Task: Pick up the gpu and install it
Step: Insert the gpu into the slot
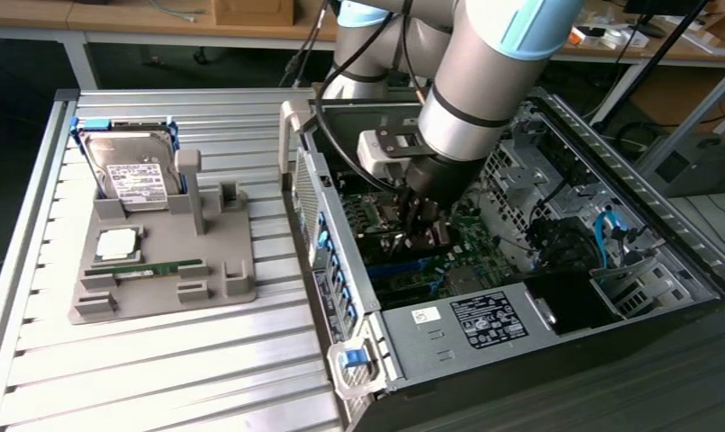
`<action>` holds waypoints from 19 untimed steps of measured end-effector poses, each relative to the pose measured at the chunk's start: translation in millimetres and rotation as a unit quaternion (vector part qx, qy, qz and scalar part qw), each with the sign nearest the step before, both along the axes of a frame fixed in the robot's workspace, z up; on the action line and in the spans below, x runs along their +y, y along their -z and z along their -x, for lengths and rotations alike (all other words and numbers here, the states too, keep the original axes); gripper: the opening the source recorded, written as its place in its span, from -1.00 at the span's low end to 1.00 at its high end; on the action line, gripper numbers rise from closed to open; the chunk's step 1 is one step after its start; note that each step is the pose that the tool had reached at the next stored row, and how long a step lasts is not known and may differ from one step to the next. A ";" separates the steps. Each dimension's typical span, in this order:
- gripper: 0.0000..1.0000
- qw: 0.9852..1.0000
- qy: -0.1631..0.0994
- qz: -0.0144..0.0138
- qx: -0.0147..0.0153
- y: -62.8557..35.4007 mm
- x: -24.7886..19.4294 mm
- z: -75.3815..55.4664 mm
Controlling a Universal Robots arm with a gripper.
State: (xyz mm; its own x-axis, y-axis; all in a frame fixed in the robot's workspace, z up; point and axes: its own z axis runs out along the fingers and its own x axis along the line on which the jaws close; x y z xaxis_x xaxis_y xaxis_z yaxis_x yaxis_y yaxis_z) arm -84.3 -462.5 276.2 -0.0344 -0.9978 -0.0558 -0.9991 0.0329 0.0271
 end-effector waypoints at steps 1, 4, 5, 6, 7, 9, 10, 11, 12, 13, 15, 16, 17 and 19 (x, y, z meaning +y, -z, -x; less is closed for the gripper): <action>-0.46 1.000 0.000 0.000 0.000 -0.8 0.0 -1.1; -0.46 1.000 0.000 -0.003 0.000 -5.1 0.0 -4.6; -0.46 1.000 0.000 -0.003 0.000 -7.2 0.0 -5.4; -0.46 1.000 0.000 -0.004 0.000 -8.6 0.0 -6.5; -0.46 1.000 0.000 -0.005 0.000 -9.1 0.1 -9.1; -0.46 1.000 0.000 -0.006 0.003 -9.1 0.1 -16.1; -0.46 1.000 0.000 -0.006 0.005 -9.2 0.0 -20.3; -0.46 1.000 0.000 -0.006 0.007 -9.2 0.0 -24.4; -0.46 1.000 0.000 -0.006 0.007 -9.2 0.0 -26.3; -0.46 1.000 0.000 -0.006 0.008 -9.2 -0.1 -27.3; -0.46 1.000 0.000 -0.006 0.008 -9.3 0.0 -28.2; -0.46 1.000 0.000 -0.006 0.008 -9.3 0.0 -28.2; -0.46 1.000 0.000 -0.006 0.008 -9.3 0.0 -28.2; -0.46 1.000 0.000 -0.006 0.014 -9.1 0.1 -28.4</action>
